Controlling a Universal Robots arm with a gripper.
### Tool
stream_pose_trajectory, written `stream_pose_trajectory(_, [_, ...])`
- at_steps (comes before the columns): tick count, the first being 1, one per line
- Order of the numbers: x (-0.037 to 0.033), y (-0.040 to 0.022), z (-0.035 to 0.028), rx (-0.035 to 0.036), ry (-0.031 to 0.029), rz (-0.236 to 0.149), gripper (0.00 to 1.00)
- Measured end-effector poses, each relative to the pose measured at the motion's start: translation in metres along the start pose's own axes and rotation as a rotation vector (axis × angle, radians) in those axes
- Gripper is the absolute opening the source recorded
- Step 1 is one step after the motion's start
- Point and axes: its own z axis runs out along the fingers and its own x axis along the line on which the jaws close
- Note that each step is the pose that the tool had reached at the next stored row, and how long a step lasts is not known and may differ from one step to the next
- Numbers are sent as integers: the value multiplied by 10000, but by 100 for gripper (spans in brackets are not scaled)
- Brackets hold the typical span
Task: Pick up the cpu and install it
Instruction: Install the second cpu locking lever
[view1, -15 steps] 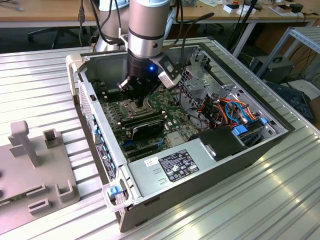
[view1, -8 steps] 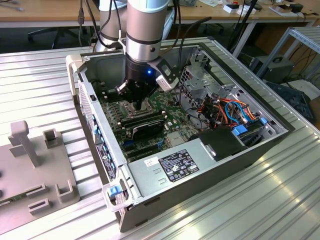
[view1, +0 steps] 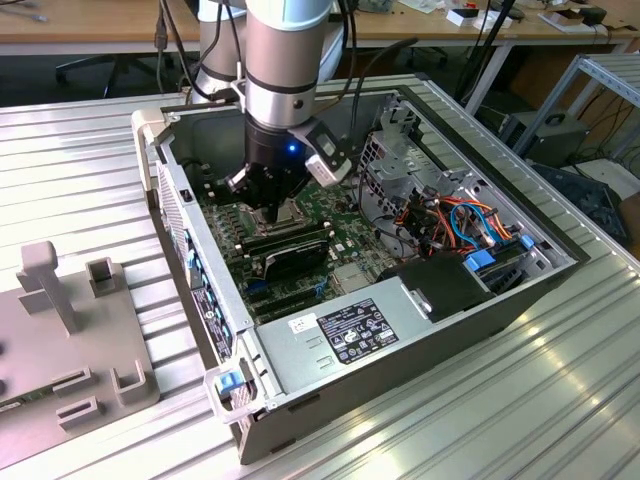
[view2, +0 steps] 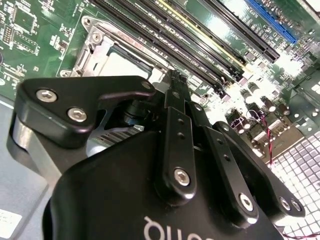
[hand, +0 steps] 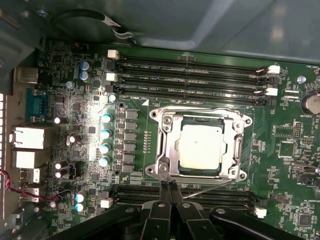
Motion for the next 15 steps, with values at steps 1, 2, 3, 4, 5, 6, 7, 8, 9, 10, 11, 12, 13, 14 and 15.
stream_pose_trajectory(1, [6,0,4,1,0,0,11])
stream_pose_trajectory(2, [15,1,9,1,0,0,11])
stream_pose_trajectory(3, [24,2,15,0,-1,0,11])
stream_pose_trajectory(4, [31,2,20,1,0,0,11])
stream_pose_trajectory(5, [31,2,21,2,1,-1,11])
stream_pose_trajectory(6, [31,2,22,2,1,-1,11])
stream_pose_trajectory(7, [31,3,22,0,0,0,11])
stream_pose_trajectory(8, [32,3,22,-2,-1,0,11])
stream_pose_trajectory(9, [32,3,23,-3,-1,1,11])
stream_pose_trajectory(10, [32,3,24,-5,-2,1,11])
stream_pose_trajectory(11, [32,3,29,-10,-3,2,11])
stream_pose_trajectory(12, [32,3,35,-14,-4,2,11])
stream_pose_trajectory(13, [33,4,43,-15,-3,2,11])
stream_pose_trajectory(14, [34,3,54,-15,-2,2,11])
stream_pose_trajectory(15, [35,4,72,-16,-2,2,11])
